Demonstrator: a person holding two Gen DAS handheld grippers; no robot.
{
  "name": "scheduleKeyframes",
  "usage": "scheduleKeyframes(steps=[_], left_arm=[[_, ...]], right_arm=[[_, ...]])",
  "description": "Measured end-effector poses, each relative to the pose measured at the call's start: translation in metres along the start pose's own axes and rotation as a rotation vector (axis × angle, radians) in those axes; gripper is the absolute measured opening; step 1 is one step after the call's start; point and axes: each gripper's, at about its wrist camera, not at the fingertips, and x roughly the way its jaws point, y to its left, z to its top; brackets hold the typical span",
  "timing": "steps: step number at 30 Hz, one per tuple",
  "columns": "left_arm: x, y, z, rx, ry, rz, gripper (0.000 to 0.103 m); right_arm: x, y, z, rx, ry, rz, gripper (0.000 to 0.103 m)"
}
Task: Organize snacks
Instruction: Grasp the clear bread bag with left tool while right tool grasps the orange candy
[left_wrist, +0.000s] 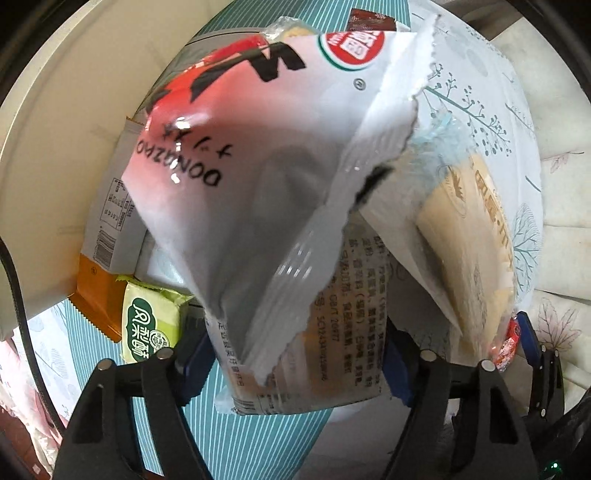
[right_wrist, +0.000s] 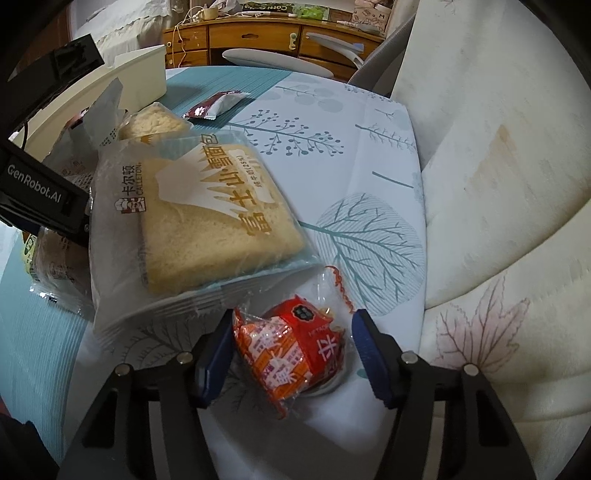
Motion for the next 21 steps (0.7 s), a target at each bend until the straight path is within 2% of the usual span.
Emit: scheduleKeyframes(steps=[4, 13, 18, 21], left_arm=[[-0.001, 0.011, -0.012, -0.012, 0.019, 0.002, 0.073], [0.001, 0.015, -0.029, -0.015, 0.122, 0.000, 0.073], [-0.002, 0.016, -0.037, 0.017, 0.158, -0.021, 0.073], [-0.008, 0.017, -0.043, 0.050, 0.150, -0.037, 0.073]], right_arm=[[-0.002, -0.001, 0.000, 0.024, 0.013, 0.027, 0.060], [-0.012, -0.004, -0.009, 0.187, 0.085, 0.159, 0.059], [-0.019, 0.001, -0.017, 0.252, 0.126, 0.264, 0.059], [-0.022, 0.005, -0.021, 0.282, 0.144, 0.312, 0.059]])
